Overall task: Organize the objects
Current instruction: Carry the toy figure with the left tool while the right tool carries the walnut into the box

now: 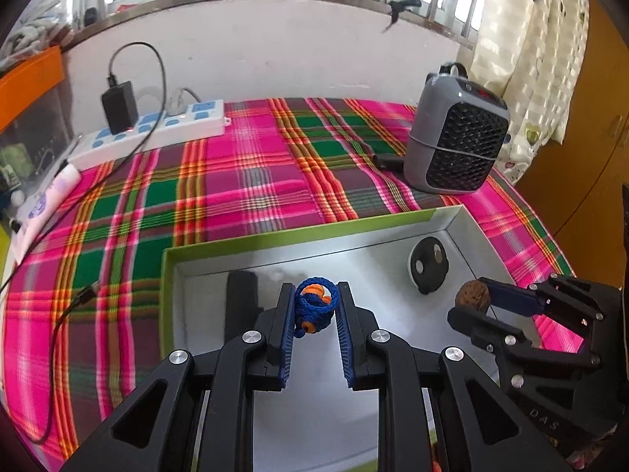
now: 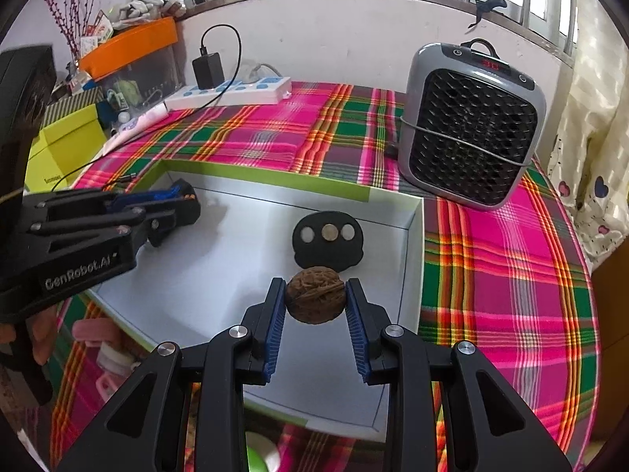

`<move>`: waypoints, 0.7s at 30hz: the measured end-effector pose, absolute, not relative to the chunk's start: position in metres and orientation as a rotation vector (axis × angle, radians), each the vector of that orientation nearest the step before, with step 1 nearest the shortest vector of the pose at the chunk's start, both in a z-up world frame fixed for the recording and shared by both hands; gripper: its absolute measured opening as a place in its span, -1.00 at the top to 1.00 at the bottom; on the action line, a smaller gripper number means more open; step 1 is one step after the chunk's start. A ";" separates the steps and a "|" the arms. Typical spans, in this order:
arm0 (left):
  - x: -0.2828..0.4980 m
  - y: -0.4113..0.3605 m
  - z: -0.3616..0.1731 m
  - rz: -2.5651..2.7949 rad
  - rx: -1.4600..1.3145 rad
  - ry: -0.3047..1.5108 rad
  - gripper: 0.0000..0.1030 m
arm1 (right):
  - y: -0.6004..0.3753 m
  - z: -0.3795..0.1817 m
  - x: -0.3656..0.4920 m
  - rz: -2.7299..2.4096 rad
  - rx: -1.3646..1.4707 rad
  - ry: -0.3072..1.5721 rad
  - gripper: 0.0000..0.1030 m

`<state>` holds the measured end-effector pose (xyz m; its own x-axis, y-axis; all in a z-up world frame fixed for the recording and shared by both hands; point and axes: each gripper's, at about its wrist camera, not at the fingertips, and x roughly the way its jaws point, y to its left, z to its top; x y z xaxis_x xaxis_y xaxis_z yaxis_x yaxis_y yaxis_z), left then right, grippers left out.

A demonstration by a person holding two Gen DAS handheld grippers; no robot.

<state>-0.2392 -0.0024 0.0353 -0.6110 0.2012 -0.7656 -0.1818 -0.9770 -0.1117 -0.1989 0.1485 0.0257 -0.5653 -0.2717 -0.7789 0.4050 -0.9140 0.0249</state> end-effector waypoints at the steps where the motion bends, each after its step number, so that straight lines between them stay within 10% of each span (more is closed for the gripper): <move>1: -0.243 -0.001 0.033 2.639 -1.275 -0.034 0.64 | 0.149 0.025 -0.200 -2.473 1.196 0.219 0.38; 21: -0.267 0.013 0.012 2.614 -1.349 0.013 0.63 | 0.148 0.015 -0.210 -2.474 1.204 0.248 0.38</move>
